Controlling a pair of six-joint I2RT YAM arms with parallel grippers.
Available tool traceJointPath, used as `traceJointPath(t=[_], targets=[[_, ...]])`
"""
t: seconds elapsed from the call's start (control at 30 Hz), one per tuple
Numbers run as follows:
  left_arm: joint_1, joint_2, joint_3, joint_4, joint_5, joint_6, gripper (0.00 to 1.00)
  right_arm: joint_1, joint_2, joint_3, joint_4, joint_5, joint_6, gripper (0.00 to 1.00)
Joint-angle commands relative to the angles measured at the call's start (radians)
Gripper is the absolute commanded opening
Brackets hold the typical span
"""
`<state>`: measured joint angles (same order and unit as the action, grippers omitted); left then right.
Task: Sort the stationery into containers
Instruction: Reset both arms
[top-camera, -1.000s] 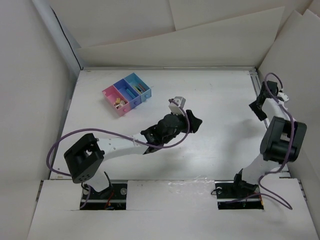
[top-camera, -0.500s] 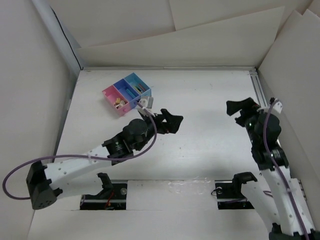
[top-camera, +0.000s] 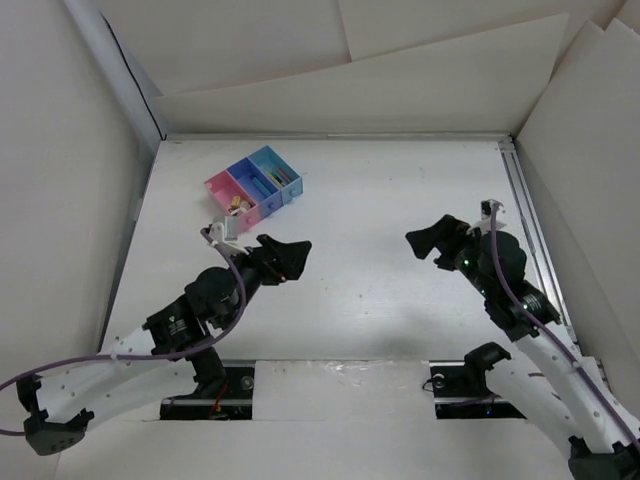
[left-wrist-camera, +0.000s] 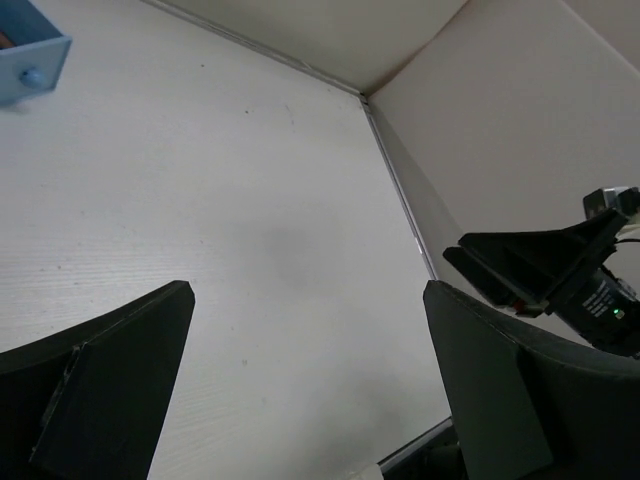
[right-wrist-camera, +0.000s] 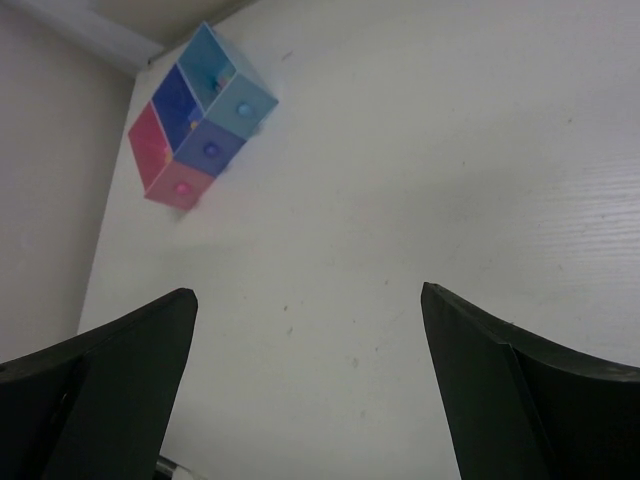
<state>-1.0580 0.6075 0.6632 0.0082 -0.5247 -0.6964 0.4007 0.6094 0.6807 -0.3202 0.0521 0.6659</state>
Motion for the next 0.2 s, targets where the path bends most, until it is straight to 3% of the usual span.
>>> traceJointPath(t=[0.0,0.17], targets=[[0.007,-0.046,-0.020,-0.056,-0.066,0.001,1.00,0.059,0.042,0.010,0.064,0.024,-0.020,1.00],[0.007,-0.011,-0.020,-0.056,-0.063,0.021,1.00,0.165,0.061,-0.013,0.086,0.113,-0.020,1.00]])
